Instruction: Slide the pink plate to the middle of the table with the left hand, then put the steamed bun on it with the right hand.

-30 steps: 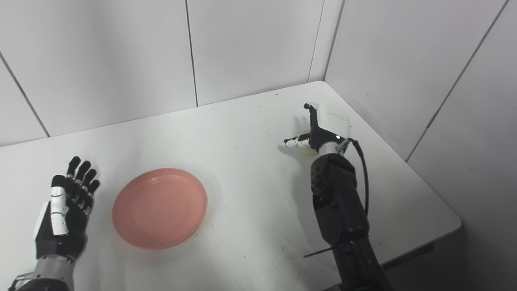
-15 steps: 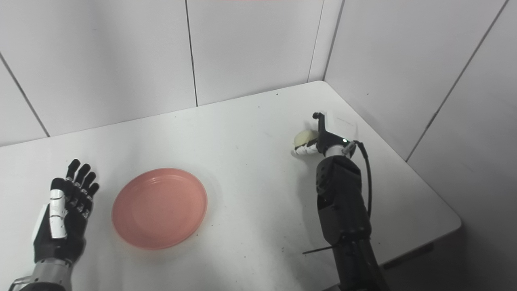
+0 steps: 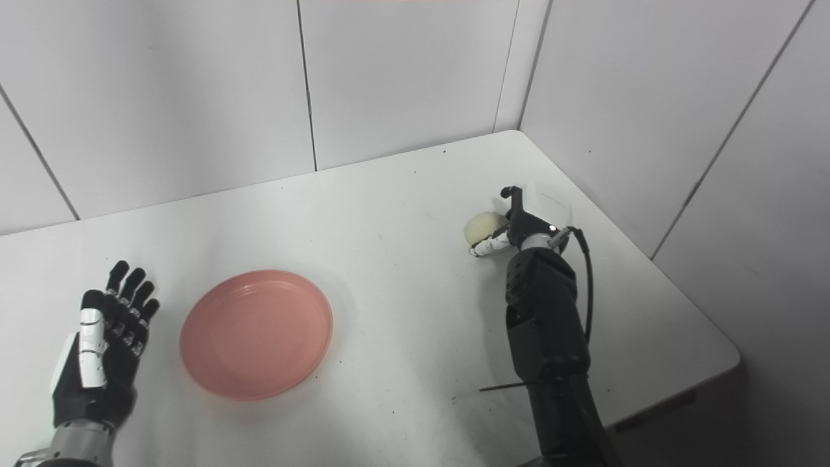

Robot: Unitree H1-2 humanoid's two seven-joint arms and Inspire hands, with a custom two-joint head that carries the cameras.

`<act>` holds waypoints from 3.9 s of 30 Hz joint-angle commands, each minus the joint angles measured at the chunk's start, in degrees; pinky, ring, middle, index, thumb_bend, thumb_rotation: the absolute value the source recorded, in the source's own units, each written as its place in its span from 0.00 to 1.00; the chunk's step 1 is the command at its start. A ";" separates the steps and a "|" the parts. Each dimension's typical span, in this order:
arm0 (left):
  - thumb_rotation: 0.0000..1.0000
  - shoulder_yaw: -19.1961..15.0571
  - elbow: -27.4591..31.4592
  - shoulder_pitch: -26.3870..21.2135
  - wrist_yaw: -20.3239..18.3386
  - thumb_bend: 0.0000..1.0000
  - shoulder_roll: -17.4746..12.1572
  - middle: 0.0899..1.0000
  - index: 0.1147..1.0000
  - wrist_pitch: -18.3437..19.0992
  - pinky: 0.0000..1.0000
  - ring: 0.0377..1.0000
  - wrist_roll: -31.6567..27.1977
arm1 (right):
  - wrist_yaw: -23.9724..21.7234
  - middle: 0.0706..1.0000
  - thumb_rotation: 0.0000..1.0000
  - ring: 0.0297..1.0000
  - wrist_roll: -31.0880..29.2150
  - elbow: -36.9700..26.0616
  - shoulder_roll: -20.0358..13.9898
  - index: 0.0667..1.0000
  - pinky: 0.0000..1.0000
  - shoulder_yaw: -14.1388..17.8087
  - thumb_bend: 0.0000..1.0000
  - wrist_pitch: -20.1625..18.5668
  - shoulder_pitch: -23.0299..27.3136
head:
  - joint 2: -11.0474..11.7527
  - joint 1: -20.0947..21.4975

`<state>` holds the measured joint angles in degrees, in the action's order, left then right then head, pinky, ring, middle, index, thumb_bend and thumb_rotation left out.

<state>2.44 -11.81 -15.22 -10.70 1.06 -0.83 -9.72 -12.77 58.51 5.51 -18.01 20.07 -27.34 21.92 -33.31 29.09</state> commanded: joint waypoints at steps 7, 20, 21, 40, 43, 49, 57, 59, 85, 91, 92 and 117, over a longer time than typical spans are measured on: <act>1.00 0.56 1.27 0.75 0.06 0.64 0.45 1.00 0.99 0.79 1.00 1.00 0.17 | 14.90 0.44 0.00 0.26 -8.99 -0.52 -1.27 0.45 0.21 -2.03 0.53 1.68 0.19 | 0.07 -1.73; 1.00 1.71 1.63 1.64 2.35 0.67 3.79 1.00 1.00 1.58 1.00 1.00 1.73 | 17.94 0.40 0.00 0.36 -25.10 -11.52 -2.97 0.50 0.31 -4.19 0.52 8.52 -2.65 | -0.07 -16.93; 1.00 1.59 1.30 1.55 2.56 0.66 4.23 1.00 1.00 1.40 1.00 1.00 1.63 | 17.74 0.40 0.00 0.36 -26.88 -11.95 -3.08 0.51 0.31 -4.20 0.52 9.70 -2.85 | -0.13 -18.94; 1.00 3.74 -4.33 0.37 6.26 0.61 7.78 1.00 1.00 -5.78 1.00 1.00 7.95 | 14.91 0.38 0.00 0.31 -38.24 -20.73 -0.62 0.50 0.27 -14.15 0.51 19.64 -6.49 | -0.71 -31.29; 1.00 3.81 -4.85 0.07 6.39 0.62 7.98 1.00 1.00 -5.61 1.00 1.00 8.32 | 14.08 0.38 0.00 0.31 -36.36 -22.98 1.90 0.50 0.26 -18.68 0.51 20.06 -7.98 | -0.87 -33.30; 1.00 4.00 -6.18 -0.22 8.02 0.62 9.08 1.00 1.00 -7.45 1.00 1.00 9.90 | 12.81 0.37 0.00 0.28 -32.54 -24.92 3.96 0.50 0.24 -24.06 0.51 19.61 -9.51 | -0.90 -34.63; 1.00 4.70 -7.13 -0.55 8.47 0.59 9.51 1.00 1.00 -7.81 1.00 1.00 10.44 | 11.86 0.37 0.00 0.30 -32.87 -21.69 6.80 0.50 0.25 -28.41 0.51 22.18 -11.57 | -1.12 -33.76; 1.00 4.91 -7.14 -0.58 8.53 0.59 9.51 1.00 1.00 -7.72 1.00 1.00 10.56 | 12.06 0.38 0.00 0.33 -33.45 -19.53 6.92 0.50 0.27 -28.94 0.51 23.88 -11.77 | -1.06 -33.69; 1.00 5.87 -4.81 -0.21 8.95 0.60 9.88 1.00 1.00 -4.64 1.00 1.00 10.49 | 18.97 0.56 0.06 0.60 -22.53 -7.16 4.62 0.47 0.50 -33.71 0.51 38.62 -11.01 | -1.60 -32.74; 1.00 6.18 -5.41 0.08 8.89 0.63 9.30 1.00 1.00 -6.46 1.00 1.00 11.10 | 16.73 0.84 0.24 0.81 -21.62 -8.19 2.91 0.76 0.69 -35.34 0.59 40.18 -10.88 | -1.80 -32.39; 1.00 6.20 -5.27 0.12 8.72 0.63 9.23 1.00 1.00 -6.27 1.00 1.00 10.97 | 16.17 0.87 0.31 0.85 -21.89 -8.44 2.63 0.80 0.74 -35.53 0.59 40.32 -10.83 | -1.80 -32.33; 1.00 4.08 -3.13 0.03 10.87 0.63 7.41 1.00 1.00 -5.39 1.00 1.00 12.49 | 18.82 1.00 0.69 0.99 -34.72 -6.51 6.98 1.00 0.92 -27.09 0.60 42.31 -11.43 | -1.22 -31.94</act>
<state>7.12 -14.94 -15.61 -1.01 9.12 -5.34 1.68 5.46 27.25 -0.01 -11.77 -8.07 14.38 9.34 -34.54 -2.81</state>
